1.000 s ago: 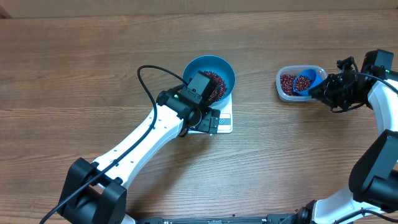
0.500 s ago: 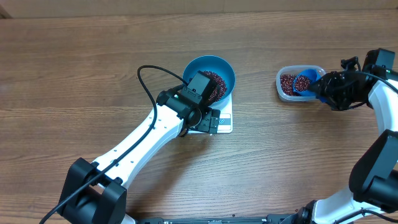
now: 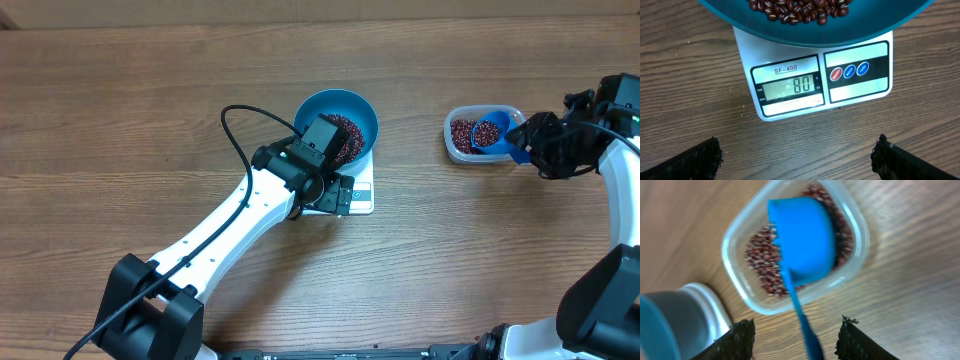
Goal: Scoop item into bowl and weigh 150g on scale
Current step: 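Dip the scoop into the beans again with the right gripper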
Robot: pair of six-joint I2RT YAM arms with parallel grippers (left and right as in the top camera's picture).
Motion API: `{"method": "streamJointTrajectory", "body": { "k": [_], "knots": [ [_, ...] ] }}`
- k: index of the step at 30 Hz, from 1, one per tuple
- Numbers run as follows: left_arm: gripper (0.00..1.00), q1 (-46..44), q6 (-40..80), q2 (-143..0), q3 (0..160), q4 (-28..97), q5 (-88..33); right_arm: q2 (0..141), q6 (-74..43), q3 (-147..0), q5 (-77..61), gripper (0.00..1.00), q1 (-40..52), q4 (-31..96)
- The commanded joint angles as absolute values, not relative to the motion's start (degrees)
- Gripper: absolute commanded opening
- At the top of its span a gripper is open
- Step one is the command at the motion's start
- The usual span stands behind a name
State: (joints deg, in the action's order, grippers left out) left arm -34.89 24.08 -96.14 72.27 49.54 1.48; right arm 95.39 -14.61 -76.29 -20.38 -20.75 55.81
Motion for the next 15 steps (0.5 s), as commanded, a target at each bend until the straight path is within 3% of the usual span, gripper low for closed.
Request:
{"method": "streamJointTrajectory", "body": {
  "k": [1, 7, 15],
  "knots": [
    [1.00, -35.3, 24.9, -96.5, 72.8, 49.4, 1.0, 89.5, -17.5, -73.6, -15.9, 0.55, -20.6, 54.0],
    [1.00, -35.3, 24.9, -96.5, 72.8, 49.4, 1.0, 79.8, -20.0, -57.5, -16.6, 0.59, -20.6, 37.6],
    [1.00, -35.3, 24.9, -96.5, 72.9, 49.4, 1.0, 83.2, -19.5, -55.1, -19.4, 0.54, -20.5, 31.4]
  ]
}}
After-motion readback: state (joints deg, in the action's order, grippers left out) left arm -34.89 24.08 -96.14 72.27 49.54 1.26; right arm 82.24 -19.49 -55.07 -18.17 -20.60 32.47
